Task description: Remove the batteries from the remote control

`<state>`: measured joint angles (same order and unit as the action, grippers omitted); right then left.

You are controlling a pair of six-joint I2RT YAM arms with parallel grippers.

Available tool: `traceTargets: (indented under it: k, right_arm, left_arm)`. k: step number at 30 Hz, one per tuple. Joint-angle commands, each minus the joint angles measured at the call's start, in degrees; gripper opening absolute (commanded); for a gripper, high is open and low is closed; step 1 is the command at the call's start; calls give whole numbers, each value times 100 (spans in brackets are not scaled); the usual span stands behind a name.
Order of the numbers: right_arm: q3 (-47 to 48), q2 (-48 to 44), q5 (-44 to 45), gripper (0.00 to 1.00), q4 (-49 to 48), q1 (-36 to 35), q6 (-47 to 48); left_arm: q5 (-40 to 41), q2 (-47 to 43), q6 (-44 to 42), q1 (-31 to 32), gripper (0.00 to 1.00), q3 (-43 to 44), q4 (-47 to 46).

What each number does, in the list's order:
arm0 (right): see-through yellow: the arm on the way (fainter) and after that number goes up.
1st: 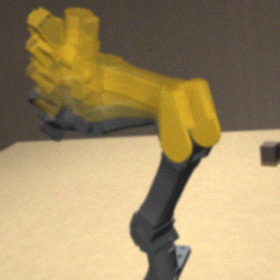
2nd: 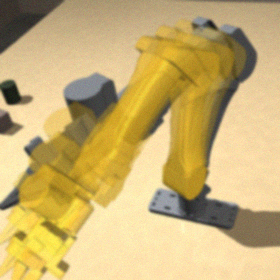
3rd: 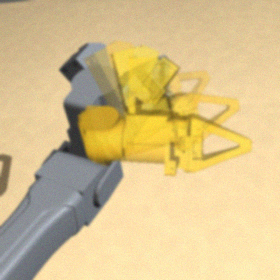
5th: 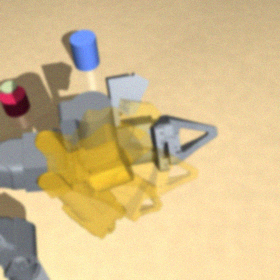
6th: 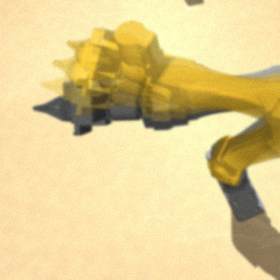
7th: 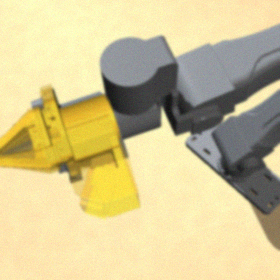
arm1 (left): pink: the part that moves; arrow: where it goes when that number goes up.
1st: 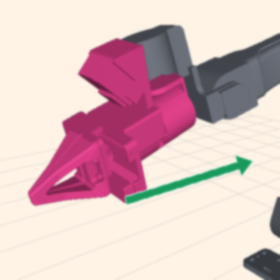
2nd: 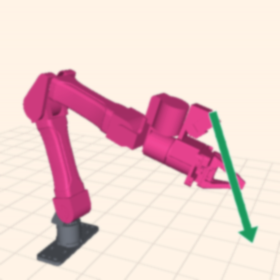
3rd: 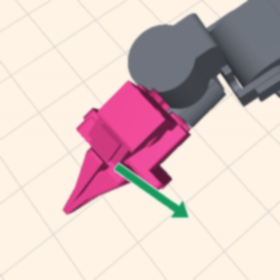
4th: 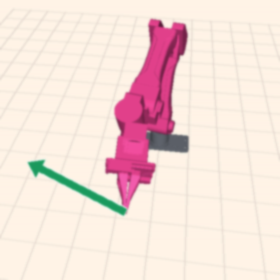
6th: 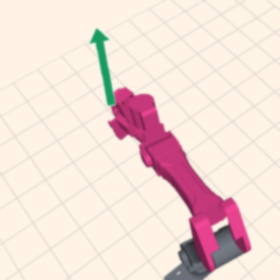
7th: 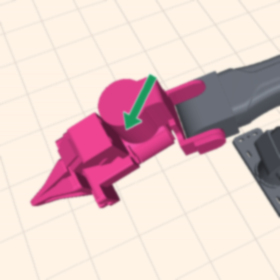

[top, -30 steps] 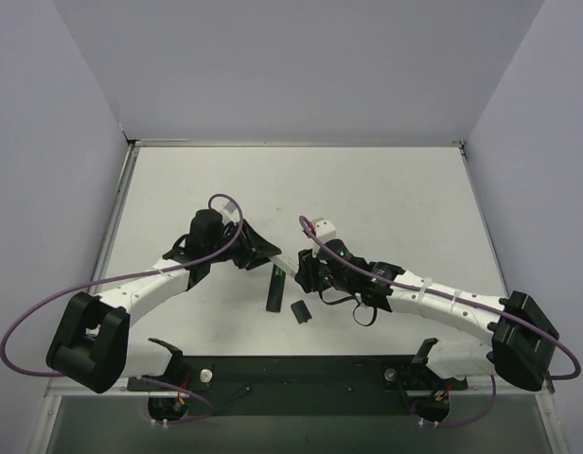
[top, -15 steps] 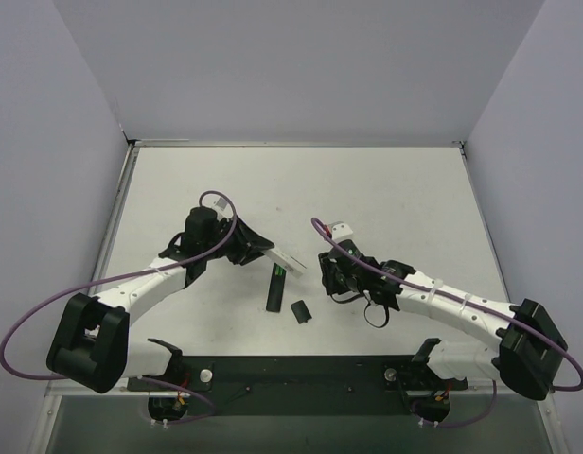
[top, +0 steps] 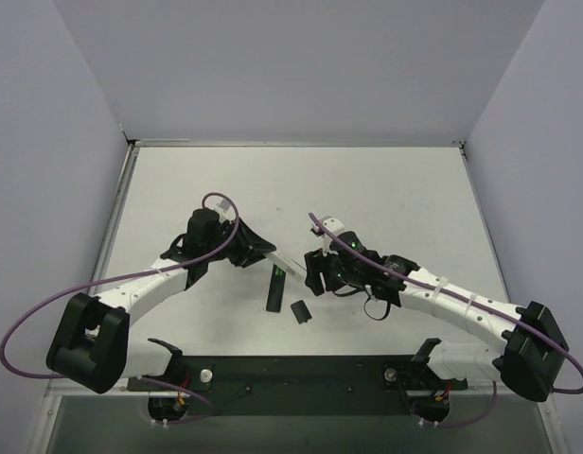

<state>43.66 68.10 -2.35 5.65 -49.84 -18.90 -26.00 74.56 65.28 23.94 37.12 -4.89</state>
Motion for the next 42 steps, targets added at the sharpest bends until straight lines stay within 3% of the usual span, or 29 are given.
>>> traceTargets:
  k: [1,8,18,22,28,36,42]
  right_arm:
    - [187,177,-741,56,-336,36,202]
    - [424,625,-381,48,-407,28,430]
    - [503,969,41,29,-1013,10,457]
    - [389,1039,-107,29,-1644,19,632]
    - [486,1092,-46,30,-1813,19,870]
    - [512,1109,-81,38,-2050,10,1186]
    - [591,1223,-20,27,-2085,19,1336]
  left_arm:
    - [-221,-144,-76,58,0,216,-179]
    - [-423,-109,-41,93,0,190,-197]
    - [-722,14,362,242,0,50,-609]
    - [-836,146,609,418,0,-74,-1005]
    - [-819,199,644,585,0,-65,-1041]
    - [-898,234,776,752,0,-74,-1208]
    - [-942,243,750,831,0,-56,-1217]
